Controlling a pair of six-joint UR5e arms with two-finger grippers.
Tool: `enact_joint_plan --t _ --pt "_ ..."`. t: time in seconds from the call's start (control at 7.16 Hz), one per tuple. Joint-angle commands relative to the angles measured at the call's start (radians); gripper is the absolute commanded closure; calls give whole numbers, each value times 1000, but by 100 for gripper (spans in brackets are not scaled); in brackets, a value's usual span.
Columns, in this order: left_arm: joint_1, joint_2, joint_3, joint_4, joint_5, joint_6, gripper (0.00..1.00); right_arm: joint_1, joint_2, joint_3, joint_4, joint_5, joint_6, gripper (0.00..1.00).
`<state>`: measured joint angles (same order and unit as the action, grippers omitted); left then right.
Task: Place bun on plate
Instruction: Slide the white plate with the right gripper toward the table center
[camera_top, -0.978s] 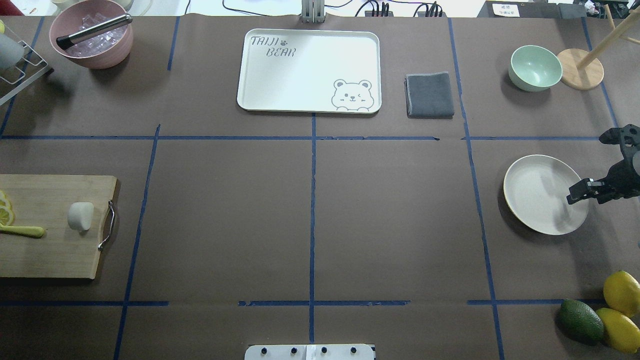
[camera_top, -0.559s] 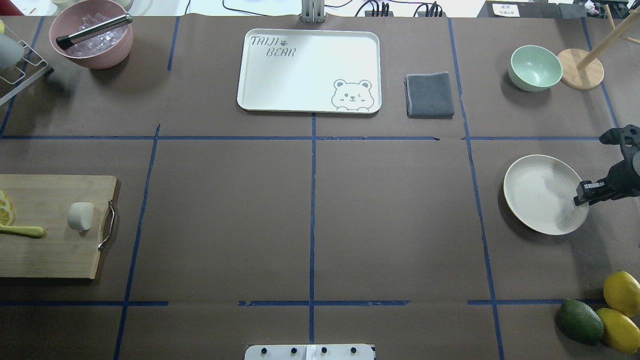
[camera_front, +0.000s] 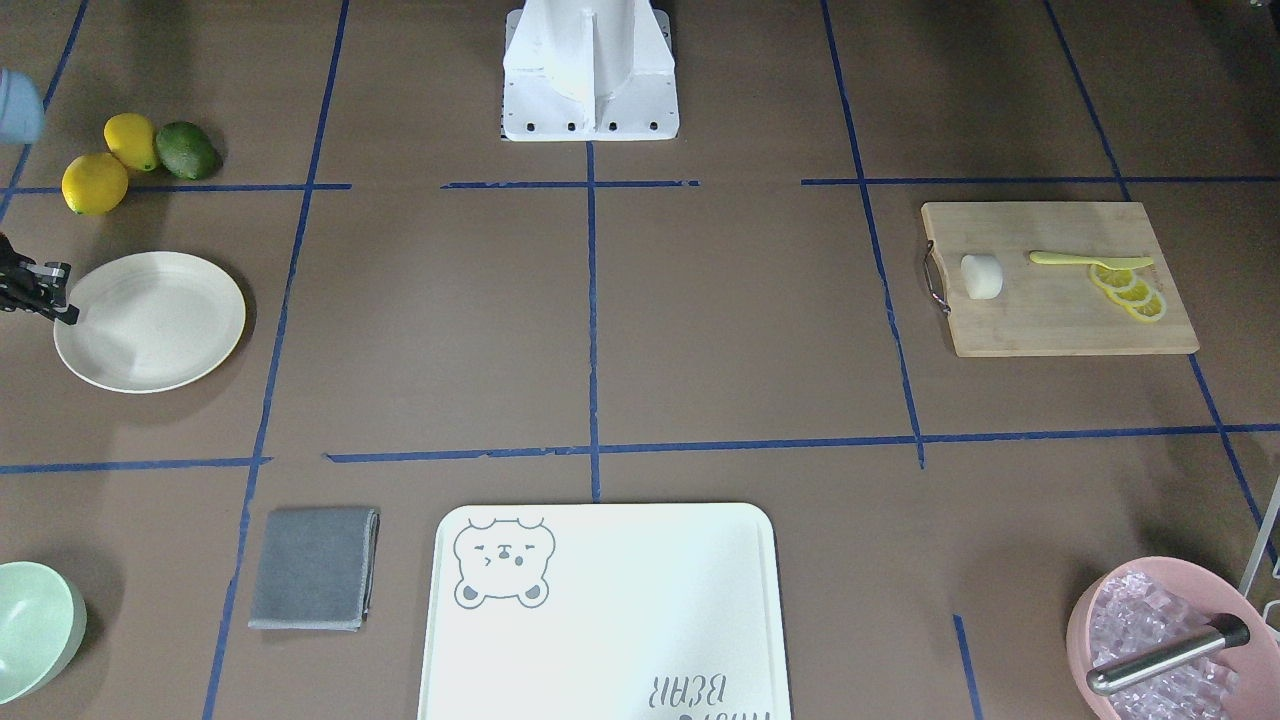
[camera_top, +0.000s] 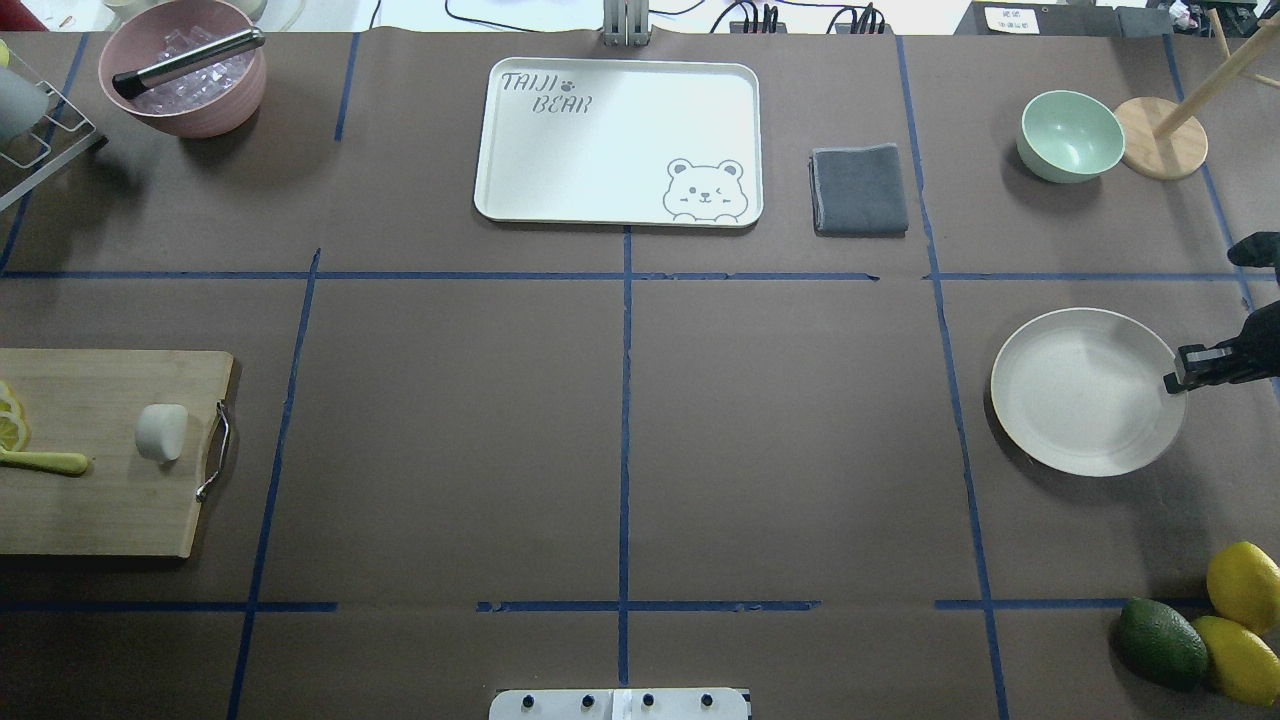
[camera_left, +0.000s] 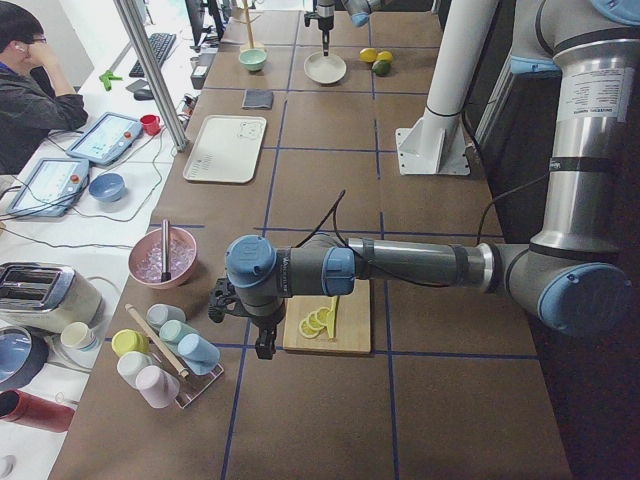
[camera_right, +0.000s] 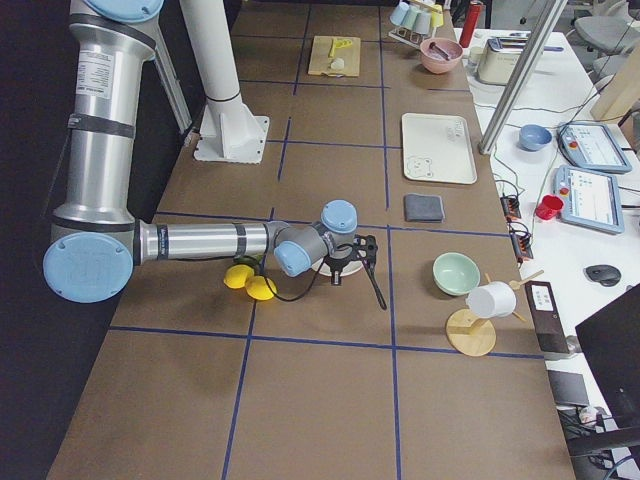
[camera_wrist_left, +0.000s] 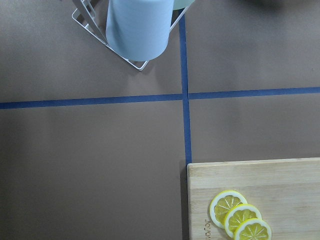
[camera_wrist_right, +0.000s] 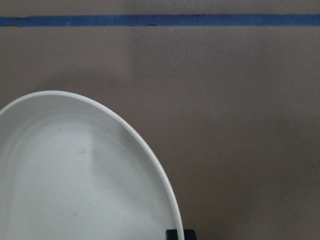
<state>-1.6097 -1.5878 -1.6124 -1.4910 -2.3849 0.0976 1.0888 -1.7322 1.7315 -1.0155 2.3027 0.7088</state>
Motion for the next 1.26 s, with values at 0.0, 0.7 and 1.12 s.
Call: enact_joint_plan --t 0.0,0.7,1.12 --pt "-1 3 -17 0 1 -3 0 69 41 111 0 127 142 100" --pt "1 5 -15 0 0 -1 0 -267 483 47 -18 -85 678 100" --pt "-1 6 -15 0 0 -1 0 -484 637 -44 -73 -312 830 100"
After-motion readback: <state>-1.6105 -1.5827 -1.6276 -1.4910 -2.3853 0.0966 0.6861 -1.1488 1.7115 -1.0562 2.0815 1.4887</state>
